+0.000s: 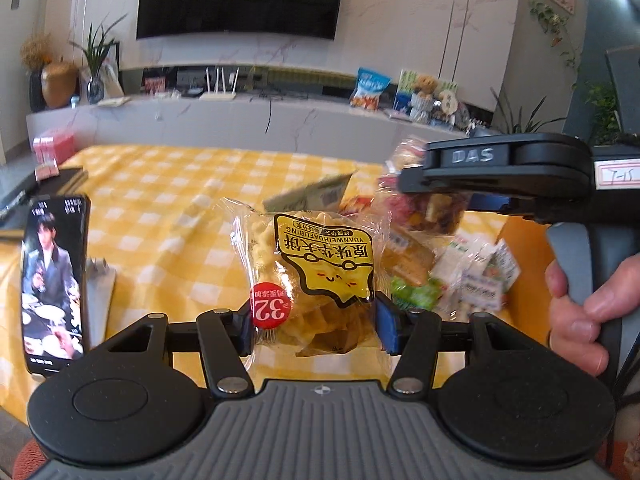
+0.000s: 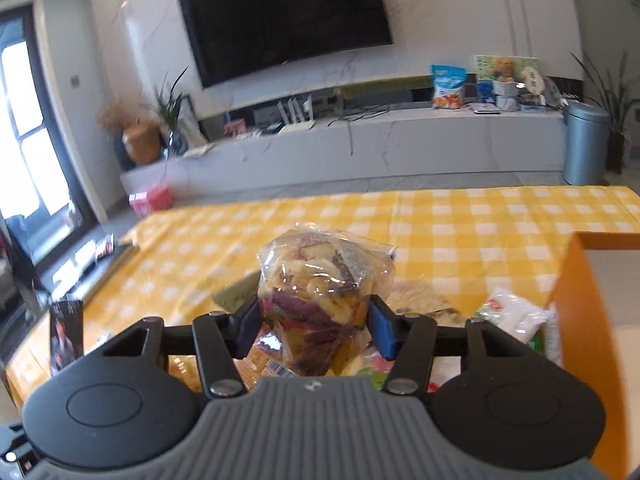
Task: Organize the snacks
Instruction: 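Grasp the dried fruit bag with the right gripper and lift it, then lower both held packs into the orange box and open both grippers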
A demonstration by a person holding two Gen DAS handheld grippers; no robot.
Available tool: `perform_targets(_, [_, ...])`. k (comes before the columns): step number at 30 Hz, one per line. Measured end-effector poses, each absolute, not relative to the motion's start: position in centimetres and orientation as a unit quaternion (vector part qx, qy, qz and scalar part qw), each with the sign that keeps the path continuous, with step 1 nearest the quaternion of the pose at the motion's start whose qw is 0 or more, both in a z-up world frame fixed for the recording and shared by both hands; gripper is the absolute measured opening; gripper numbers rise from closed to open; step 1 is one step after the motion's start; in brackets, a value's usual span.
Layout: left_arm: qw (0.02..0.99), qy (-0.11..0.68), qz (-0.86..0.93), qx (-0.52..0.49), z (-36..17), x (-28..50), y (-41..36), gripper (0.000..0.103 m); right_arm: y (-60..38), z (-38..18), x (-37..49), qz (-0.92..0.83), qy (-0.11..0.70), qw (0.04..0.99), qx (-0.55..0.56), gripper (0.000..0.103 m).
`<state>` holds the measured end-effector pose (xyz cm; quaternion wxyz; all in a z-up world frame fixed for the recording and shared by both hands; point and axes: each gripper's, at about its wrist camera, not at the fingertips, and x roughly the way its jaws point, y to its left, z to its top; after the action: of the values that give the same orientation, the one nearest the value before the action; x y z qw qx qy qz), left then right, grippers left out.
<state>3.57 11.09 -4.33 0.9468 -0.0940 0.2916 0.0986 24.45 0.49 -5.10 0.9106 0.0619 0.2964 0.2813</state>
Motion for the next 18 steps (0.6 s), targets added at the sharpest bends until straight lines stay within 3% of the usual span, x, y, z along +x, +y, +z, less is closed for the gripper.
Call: perform_targets(18, [0.973,0.227,-0.033,-0.01,2.5,5.5,1.9,0.064,-17.7,1.8,18.7,0.199,0.2,0.952,0.114,0.055])
